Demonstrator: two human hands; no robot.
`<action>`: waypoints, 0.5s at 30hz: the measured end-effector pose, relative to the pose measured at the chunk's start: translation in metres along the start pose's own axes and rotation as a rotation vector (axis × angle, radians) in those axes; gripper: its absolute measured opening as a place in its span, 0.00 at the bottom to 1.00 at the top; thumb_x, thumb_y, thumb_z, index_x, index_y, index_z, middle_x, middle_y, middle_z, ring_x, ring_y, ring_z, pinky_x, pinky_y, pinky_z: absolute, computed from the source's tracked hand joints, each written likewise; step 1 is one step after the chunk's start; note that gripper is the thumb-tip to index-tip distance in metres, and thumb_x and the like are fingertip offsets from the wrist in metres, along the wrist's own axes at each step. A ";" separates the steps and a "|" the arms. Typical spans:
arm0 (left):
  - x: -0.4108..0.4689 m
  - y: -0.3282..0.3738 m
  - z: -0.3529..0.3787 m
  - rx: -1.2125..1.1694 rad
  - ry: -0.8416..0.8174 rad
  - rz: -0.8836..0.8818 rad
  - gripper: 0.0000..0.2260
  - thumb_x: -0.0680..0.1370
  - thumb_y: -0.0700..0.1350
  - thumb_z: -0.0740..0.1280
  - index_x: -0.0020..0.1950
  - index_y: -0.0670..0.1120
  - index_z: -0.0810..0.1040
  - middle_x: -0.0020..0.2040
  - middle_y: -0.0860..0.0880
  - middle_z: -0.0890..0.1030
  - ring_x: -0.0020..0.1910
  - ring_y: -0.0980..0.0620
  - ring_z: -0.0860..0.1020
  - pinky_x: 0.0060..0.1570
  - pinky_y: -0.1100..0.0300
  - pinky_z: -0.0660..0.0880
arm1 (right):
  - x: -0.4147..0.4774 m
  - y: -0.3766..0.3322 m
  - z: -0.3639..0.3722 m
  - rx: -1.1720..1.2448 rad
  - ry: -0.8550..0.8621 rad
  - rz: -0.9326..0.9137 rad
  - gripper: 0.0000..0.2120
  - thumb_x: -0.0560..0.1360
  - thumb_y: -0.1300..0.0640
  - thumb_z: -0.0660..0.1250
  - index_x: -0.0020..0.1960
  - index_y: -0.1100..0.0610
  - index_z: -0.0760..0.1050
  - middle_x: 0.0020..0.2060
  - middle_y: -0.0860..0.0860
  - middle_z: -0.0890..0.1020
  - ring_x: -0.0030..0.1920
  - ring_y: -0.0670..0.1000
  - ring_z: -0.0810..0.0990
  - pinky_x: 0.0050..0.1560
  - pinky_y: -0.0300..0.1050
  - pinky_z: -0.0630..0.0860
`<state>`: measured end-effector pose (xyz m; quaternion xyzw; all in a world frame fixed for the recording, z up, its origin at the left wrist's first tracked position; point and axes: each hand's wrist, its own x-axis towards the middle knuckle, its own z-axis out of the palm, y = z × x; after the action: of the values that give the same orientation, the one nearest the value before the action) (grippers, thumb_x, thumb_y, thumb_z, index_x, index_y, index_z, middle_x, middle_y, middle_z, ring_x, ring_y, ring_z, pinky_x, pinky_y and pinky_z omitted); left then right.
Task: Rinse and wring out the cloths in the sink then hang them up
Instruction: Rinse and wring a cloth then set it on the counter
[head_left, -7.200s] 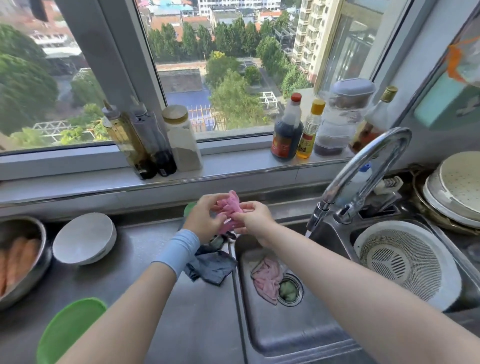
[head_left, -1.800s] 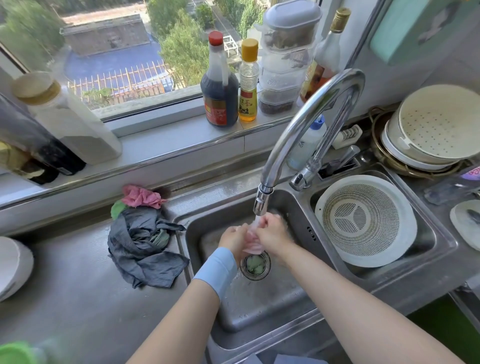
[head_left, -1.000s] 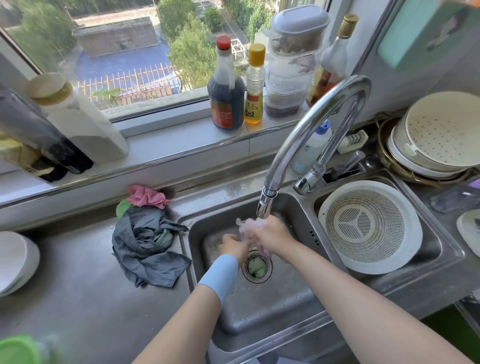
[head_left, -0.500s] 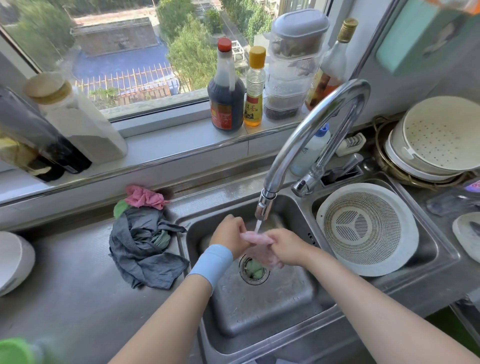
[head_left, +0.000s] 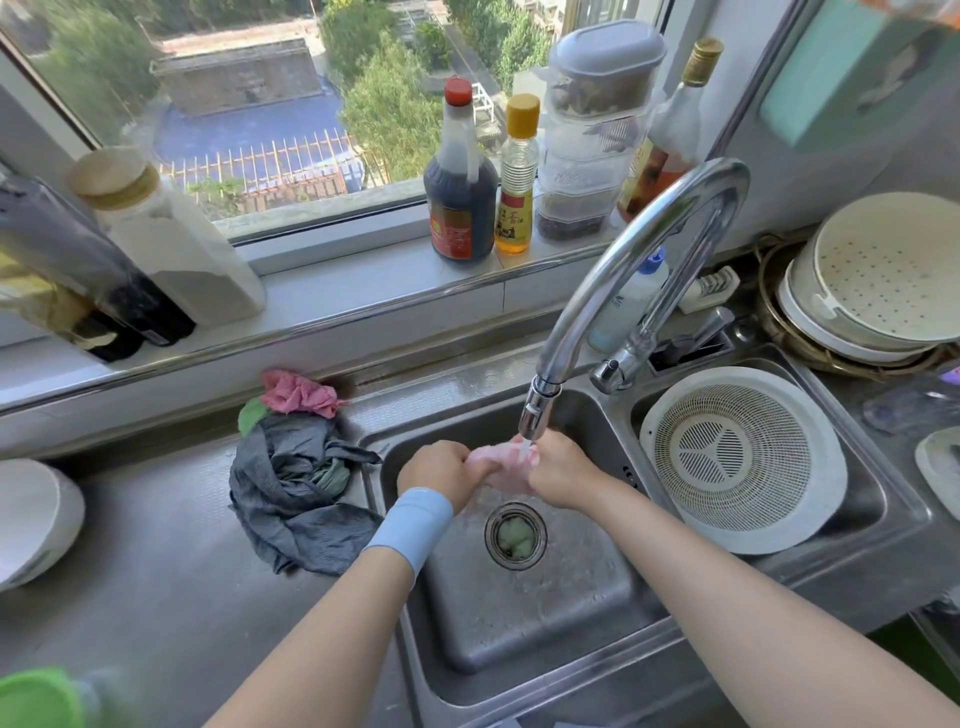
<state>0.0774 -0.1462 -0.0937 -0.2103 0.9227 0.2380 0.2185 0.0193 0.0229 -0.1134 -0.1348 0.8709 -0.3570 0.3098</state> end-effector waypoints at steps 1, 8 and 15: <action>0.000 -0.002 0.001 0.024 -0.012 0.000 0.22 0.75 0.66 0.59 0.35 0.49 0.75 0.40 0.47 0.81 0.43 0.44 0.80 0.39 0.56 0.75 | -0.002 -0.002 0.000 0.118 0.030 0.031 0.05 0.73 0.52 0.70 0.43 0.53 0.77 0.38 0.47 0.79 0.41 0.49 0.76 0.43 0.44 0.74; -0.010 0.022 0.018 -1.032 -0.173 -0.322 0.13 0.82 0.47 0.59 0.52 0.40 0.80 0.43 0.41 0.81 0.41 0.41 0.80 0.47 0.49 0.80 | -0.013 -0.027 0.009 0.415 0.025 0.038 0.10 0.70 0.63 0.69 0.47 0.51 0.84 0.40 0.43 0.84 0.42 0.44 0.81 0.38 0.38 0.78; 0.001 0.038 0.038 -1.761 -0.354 -0.492 0.20 0.82 0.48 0.63 0.67 0.35 0.73 0.62 0.37 0.79 0.50 0.41 0.81 0.52 0.46 0.77 | -0.034 -0.008 0.004 0.454 -0.087 0.010 0.27 0.72 0.71 0.64 0.62 0.45 0.75 0.57 0.51 0.82 0.49 0.46 0.82 0.47 0.41 0.79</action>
<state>0.0694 -0.0960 -0.1109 -0.4506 0.2923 0.8278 0.1620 0.0484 0.0306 -0.0951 -0.0725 0.7548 -0.5359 0.3712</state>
